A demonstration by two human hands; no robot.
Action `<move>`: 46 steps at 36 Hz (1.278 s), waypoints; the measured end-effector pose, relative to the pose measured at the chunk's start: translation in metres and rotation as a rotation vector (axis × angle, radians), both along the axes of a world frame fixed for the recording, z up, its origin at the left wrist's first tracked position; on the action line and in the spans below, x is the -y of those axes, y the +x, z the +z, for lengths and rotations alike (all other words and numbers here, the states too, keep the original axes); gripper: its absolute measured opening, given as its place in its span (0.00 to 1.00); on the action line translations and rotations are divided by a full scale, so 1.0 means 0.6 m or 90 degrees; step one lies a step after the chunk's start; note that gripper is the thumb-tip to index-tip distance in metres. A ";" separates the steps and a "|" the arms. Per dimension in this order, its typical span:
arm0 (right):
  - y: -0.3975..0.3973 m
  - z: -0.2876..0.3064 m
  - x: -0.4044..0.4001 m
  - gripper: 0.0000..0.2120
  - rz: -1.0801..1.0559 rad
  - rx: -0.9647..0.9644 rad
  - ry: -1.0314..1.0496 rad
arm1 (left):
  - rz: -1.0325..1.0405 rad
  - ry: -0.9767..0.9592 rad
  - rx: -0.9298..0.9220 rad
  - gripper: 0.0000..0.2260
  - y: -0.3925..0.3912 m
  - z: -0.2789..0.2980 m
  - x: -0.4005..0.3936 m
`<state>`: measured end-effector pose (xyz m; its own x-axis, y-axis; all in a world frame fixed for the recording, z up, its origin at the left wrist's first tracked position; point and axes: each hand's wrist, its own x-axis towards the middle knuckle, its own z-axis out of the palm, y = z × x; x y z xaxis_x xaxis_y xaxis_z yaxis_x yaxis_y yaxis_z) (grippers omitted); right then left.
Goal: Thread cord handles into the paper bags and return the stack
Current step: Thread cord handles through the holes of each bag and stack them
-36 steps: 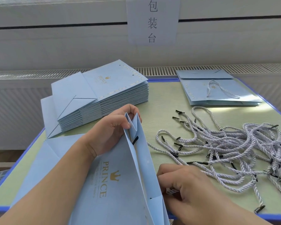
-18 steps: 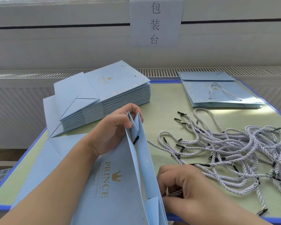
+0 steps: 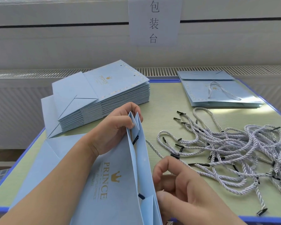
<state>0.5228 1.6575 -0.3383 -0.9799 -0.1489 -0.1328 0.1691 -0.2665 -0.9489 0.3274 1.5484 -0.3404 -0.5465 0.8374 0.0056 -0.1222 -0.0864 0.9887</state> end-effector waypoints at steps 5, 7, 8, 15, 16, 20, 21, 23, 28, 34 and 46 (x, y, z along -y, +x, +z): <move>0.009 0.007 0.004 0.11 -0.032 -0.062 0.074 | 0.004 -0.007 0.001 0.15 0.001 0.000 -0.001; 0.007 0.012 0.006 0.13 -0.047 -0.086 0.167 | 0.008 -0.008 0.006 0.15 0.002 0.000 -0.002; 0.006 0.016 0.006 0.14 -0.044 -0.100 0.208 | 0.009 -0.008 0.009 0.16 0.003 0.000 -0.002; -0.016 0.046 -0.008 0.08 0.036 -0.077 0.402 | 0.022 -0.040 -0.001 0.13 0.010 -0.001 -0.008; -0.018 0.048 -0.009 0.09 0.053 -0.087 0.451 | 0.021 -0.046 -0.007 0.13 0.011 -0.001 -0.009; -0.021 0.054 -0.018 0.15 0.132 -0.139 0.613 | 0.008 -0.057 -0.026 0.18 0.012 -0.002 -0.010; -0.022 0.054 -0.021 0.12 0.139 -0.149 0.636 | 0.005 -0.059 -0.028 0.19 0.011 -0.003 -0.010; -0.025 0.050 -0.023 0.11 0.142 -0.156 0.661 | 0.006 -0.064 -0.028 0.19 0.010 -0.005 -0.009; -0.025 0.040 -0.020 0.11 0.123 -0.143 0.674 | 0.004 -0.069 -0.026 0.21 0.009 -0.006 -0.007; -0.020 0.014 -0.011 0.06 0.042 -0.106 0.611 | 0.009 -0.061 -0.017 0.20 0.008 -0.005 -0.009; -0.015 -0.026 -0.003 0.04 -0.259 -0.461 0.828 | 0.009 -0.051 -0.012 0.15 0.008 -0.005 -0.007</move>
<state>0.5137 1.6595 -0.3540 -0.8338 -0.0275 0.5514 -0.2920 0.8696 -0.3981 0.3325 1.5528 -0.3433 -0.5592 0.8275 -0.0504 -0.1020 -0.0084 0.9947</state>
